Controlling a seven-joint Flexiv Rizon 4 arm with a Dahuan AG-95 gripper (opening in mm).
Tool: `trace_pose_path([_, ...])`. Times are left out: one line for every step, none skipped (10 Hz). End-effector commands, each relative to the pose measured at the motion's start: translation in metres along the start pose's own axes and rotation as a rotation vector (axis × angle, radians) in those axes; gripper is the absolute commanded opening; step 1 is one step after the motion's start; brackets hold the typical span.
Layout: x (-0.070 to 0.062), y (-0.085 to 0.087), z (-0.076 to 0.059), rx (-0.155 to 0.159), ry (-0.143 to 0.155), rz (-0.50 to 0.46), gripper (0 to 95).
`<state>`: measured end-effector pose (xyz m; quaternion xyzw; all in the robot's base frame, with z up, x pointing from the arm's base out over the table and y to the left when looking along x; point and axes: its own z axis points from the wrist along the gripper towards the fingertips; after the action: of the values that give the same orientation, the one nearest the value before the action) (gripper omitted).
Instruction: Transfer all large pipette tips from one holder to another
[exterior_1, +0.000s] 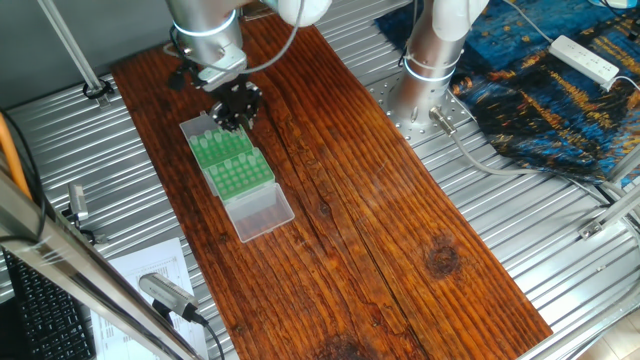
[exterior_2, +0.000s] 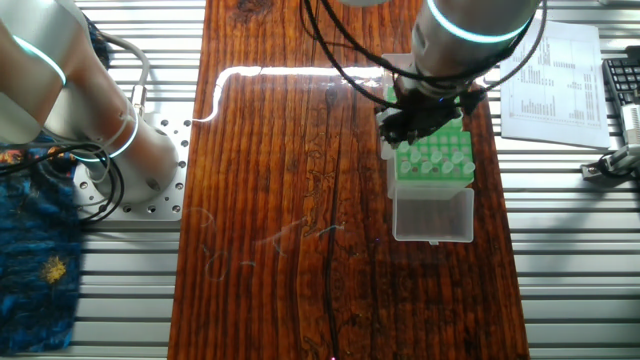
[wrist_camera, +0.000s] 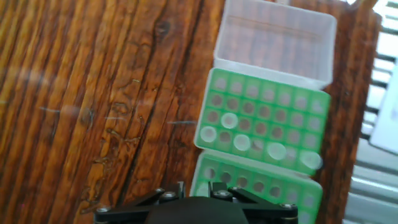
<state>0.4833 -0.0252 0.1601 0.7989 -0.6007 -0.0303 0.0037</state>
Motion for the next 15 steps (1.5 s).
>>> trace_pose_path([-0.004, 0.004, -0.001, 0.004, 0.007, 0.007, 19.0])
trace_pose_path([-0.004, 0.004, -0.002, 0.007, -0.002, 0.019, 19.0])
trace_pose_path([-0.004, 0.004, -0.002, 0.016, 0.003, 0.016, 19.0])
trace_pose_path([-0.005, 0.004, -0.003, 0.021, 0.004, 0.019, 19.0])
trace_pose_path([-0.004, 0.001, -0.004, 0.022, 0.002, 0.029, 19.0])
trace_pose_path([-0.004, -0.004, -0.007, 0.021, 0.003, 0.029, 19.0])
trace_pose_path([-0.005, -0.008, -0.010, 0.019, 0.000, 0.033, 19.0])
trace_pose_path([-0.005, -0.010, -0.013, 0.019, 0.009, 0.041, 38.0])
trace_pose_path([-0.005, -0.011, -0.012, 0.024, 0.026, 0.044, 38.0])
trace_pose_path([-0.004, -0.011, -0.011, 0.023, 0.029, 0.037, 38.0])
trace_pose_path([-0.004, -0.010, -0.010, 0.022, 0.030, 0.037, 38.0])
trace_pose_path([-0.004, -0.007, -0.008, 0.026, 0.029, 0.062, 38.0])
trace_pose_path([-0.004, -0.005, -0.007, 0.031, 0.028, 0.084, 38.0])
trace_pose_path([-0.004, 0.000, -0.004, 0.044, 0.025, 0.104, 38.0])
trace_pose_path([-0.004, 0.001, -0.003, 0.046, 0.029, 0.101, 38.0])
